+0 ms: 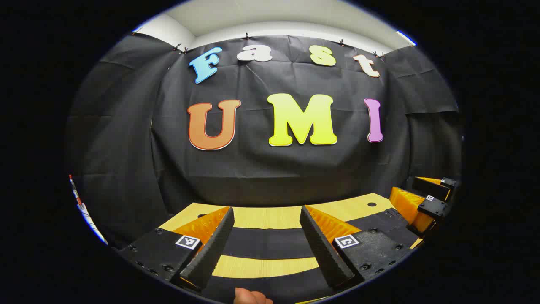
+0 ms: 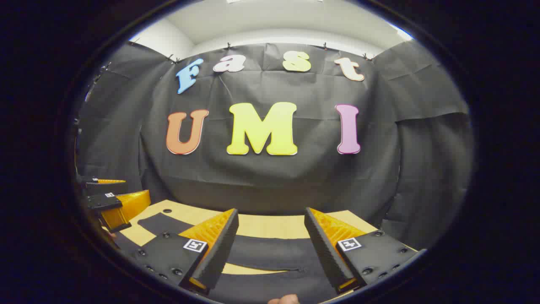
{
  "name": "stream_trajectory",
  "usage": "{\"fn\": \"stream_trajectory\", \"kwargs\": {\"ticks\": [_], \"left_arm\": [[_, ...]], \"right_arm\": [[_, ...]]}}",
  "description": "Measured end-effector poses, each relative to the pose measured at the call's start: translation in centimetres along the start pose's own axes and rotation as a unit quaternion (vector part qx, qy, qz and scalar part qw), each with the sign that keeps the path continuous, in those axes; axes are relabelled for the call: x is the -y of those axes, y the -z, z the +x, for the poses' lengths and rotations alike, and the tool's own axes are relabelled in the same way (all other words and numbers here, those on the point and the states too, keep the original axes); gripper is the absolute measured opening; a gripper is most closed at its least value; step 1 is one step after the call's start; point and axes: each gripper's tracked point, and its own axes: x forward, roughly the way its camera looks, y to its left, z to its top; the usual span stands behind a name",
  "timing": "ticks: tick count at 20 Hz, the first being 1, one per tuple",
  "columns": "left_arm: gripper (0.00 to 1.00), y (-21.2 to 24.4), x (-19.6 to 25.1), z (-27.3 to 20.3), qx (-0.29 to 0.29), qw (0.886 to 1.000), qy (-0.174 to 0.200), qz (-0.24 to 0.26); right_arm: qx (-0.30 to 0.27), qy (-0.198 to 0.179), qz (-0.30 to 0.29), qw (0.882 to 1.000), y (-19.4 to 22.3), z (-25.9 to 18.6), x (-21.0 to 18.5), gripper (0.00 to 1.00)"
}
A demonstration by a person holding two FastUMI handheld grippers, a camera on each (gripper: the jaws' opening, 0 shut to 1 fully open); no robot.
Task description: Grasp the waist and the cuffs of the jeans and fold them to make the two legs overlap; first hold the waist and fold one-third of the jeans toward the cuffs, then hold the cuffs and fold the remaining one-third in the same direction to finish folding.
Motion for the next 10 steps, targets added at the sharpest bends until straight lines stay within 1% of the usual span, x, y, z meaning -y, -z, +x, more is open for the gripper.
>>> {"fn": "stream_trajectory", "kwargs": {"ticks": [2,3,4,5,6,7,8,10], "left_arm": [[1.0,0.1,-0.3,0.0,-0.001,1.0,0.002,0.005],[1.0,0.1,-0.4,0.0,-0.001,1.0,0.003,0.007],[1.0,0.1,-0.6,-0.1,0.001,1.0,0.003,0.009],[1.0,0.1,-0.7,-0.1,0.001,1.0,0.004,0.012],[1.0,0.1,-0.8,-0.1,0.003,1.0,0.004,0.015],[1.0,0.0,-0.7,-0.2,0.003,1.0,0.004,0.016],[1.0,0.1,-0.9,-0.2,0.003,1.0,0.004,0.017],[1.0,-0.1,-0.9,-0.2,0.005,1.0,0.005,0.016]], "right_arm": [[-0.001,-0.005,0.002,1.0,0.1,0.3,-0.5,0.96],[-0.002,-0.006,0.003,1.0,0.1,0.5,-0.7,0.93],[-0.001,-0.006,0.001,1.0,0.1,0.4,-0.7,0.93],[0.0,-0.007,-0.001,1.0,0.0,0.4,-1.0,1.0],[0.001,-0.008,-0.002,1.0,0.0,0.6,-1.2,0.93],[0.002,-0.009,-0.003,1.0,-0.1,0.6,-1.2,0.93],[0.002,-0.01,-0.004,1.0,-0.1,0.6,-1.4,0.96],[0.003,-0.011,-0.007,1.0,-0.1,0.5,-1.5,0.96]]}}
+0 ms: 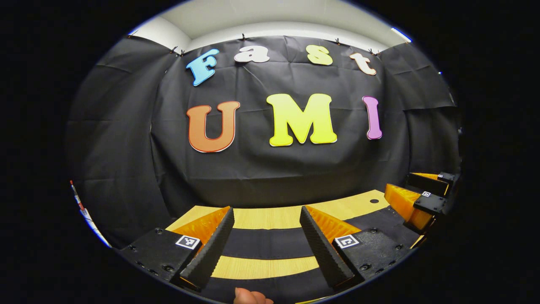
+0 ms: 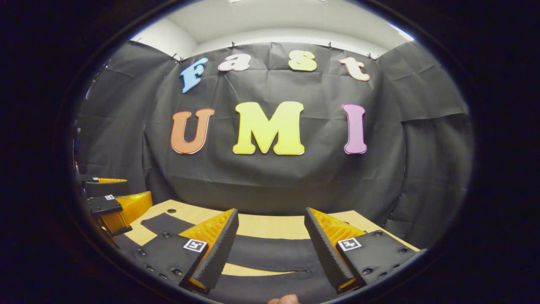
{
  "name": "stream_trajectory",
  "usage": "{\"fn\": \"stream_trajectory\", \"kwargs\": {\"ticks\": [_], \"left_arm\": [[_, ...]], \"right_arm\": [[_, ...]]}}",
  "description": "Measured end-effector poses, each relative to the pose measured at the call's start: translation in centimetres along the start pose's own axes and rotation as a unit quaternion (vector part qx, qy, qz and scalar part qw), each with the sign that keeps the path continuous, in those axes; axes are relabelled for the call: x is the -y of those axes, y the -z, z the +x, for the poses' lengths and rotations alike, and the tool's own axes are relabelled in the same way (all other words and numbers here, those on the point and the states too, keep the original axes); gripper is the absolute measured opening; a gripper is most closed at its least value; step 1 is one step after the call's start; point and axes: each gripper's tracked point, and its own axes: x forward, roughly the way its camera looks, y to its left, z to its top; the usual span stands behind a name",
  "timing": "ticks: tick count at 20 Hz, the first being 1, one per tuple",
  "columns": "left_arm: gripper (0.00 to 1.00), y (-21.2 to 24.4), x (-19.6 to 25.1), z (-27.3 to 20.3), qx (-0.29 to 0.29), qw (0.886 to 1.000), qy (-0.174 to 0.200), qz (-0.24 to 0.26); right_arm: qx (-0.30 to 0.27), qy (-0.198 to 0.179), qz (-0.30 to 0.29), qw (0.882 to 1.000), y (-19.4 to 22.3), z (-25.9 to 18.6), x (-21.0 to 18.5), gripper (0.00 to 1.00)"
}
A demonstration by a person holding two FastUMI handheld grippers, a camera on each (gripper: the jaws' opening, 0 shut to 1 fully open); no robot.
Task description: Grasp the waist and the cuffs of the jeans and fold them to make the two legs overlap; first hold the waist and fold one-third of the jeans toward the cuffs, then hold the cuffs and fold the remaining one-third in the same direction to finish folding.
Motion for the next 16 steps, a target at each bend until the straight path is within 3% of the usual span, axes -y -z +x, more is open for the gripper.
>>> {"fn": "stream_trajectory", "kwargs": {"ticks": [6,12,16], "left_arm": [[1.0,0.2,-0.5,-0.7,0.0,1.0,-0.003,-0.004],[1.0,0.6,-1.3,-1.5,-0.003,1.0,-0.01,-0.001],[1.0,0.9,-2.0,-2.2,-0.007,1.0,-0.012,-0.001]], "right_arm": [[-0.005,-0.003,-0.004,1.0,0.3,-0.5,-0.2,0.93],[-0.005,-0.007,-0.005,1.0,0.3,-1.0,-0.8,0.96],[-0.005,-0.014,-0.006,1.0,0.4,-1.2,-1.5,0.92]]}}
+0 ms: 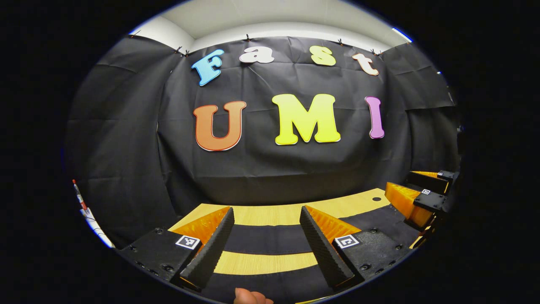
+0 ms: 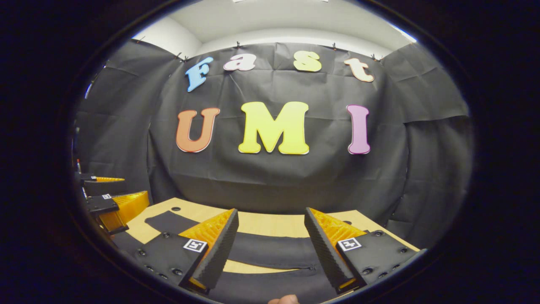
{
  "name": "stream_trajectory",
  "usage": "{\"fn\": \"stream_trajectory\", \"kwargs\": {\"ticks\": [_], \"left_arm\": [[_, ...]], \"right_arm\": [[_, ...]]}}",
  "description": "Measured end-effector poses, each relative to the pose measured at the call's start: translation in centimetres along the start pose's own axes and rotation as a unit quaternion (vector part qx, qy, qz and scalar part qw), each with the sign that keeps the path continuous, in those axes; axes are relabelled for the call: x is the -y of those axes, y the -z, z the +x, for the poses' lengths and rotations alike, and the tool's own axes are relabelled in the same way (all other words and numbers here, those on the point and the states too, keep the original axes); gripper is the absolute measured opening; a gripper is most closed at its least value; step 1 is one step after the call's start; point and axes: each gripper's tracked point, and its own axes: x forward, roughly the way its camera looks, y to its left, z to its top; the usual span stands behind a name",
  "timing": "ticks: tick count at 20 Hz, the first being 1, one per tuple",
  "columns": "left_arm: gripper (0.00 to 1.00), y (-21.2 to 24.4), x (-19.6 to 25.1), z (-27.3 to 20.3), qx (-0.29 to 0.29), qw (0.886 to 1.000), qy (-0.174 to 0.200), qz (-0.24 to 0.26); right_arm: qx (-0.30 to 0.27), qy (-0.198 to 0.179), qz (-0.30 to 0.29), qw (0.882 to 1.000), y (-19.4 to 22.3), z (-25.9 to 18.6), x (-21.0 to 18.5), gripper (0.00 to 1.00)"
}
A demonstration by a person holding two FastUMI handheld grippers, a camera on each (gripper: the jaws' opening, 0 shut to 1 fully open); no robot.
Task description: Grasp the waist and the cuffs of the jeans and fold them to make the two legs overlap; first hold the waist and fold one-third of the jeans toward the cuffs, then hold the cuffs and fold the remaining one-third in the same direction to finish folding.
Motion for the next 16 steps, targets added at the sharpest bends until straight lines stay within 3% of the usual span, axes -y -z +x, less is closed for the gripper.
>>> {"fn": "stream_trajectory", "kwargs": {"ticks": [2,3,4,5,8,11,12,16], "left_arm": [[0.95,1.1,-0.8,-0.8,-0.022,1.0,0.0,-0.019],[1.0,2.4,-1.5,-1.7,-0.045,0.998,-0.001,-0.044],[0.95,3.7,-2.4,-2.6,-0.073,0.995,-0.007,-0.074],[1.0,5.1,-3.5,-3.8,-0.102,0.989,-0.021,-0.103],[1.0,10.5,-8.8,-8.0,-0.178,0.965,-0.082,-0.176],[0.99,15.1,-13.2,-12.7,-0.245,0.921,-0.146,-0.264],[0.99,16.7,-13.9,-13.5,-0.268,0.902,-0.162,-0.298],[0.99,21.4,-13.7,-16.9,-0.34,0.793,-0.217,-0.457]], "right_arm": [[-0.001,-0.004,-0.005,1.0,0.0,-0.1,-0.3,0.93],[0.0,-0.005,-0.01,1.0,-0.1,-0.1,-0.4,0.93],[0.0,-0.004,-0.012,1.0,0.0,-0.2,-0.2,0.93],[-0.002,-0.002,-0.014,1.0,0.1,-0.2,0.0,0.92],[-0.011,0.008,-0.015,1.0,0.8,-0.2,0.8,0.92],[-0.021,0.014,-0.022,0.999,1.2,-0.1,1.6,0.92],[-0.023,0.016,-0.026,0.999,1.2,0.0,1.9,0.93],[-0.032,0.035,-0.03,0.998,0.9,0.0,3.8,0.93]]}}
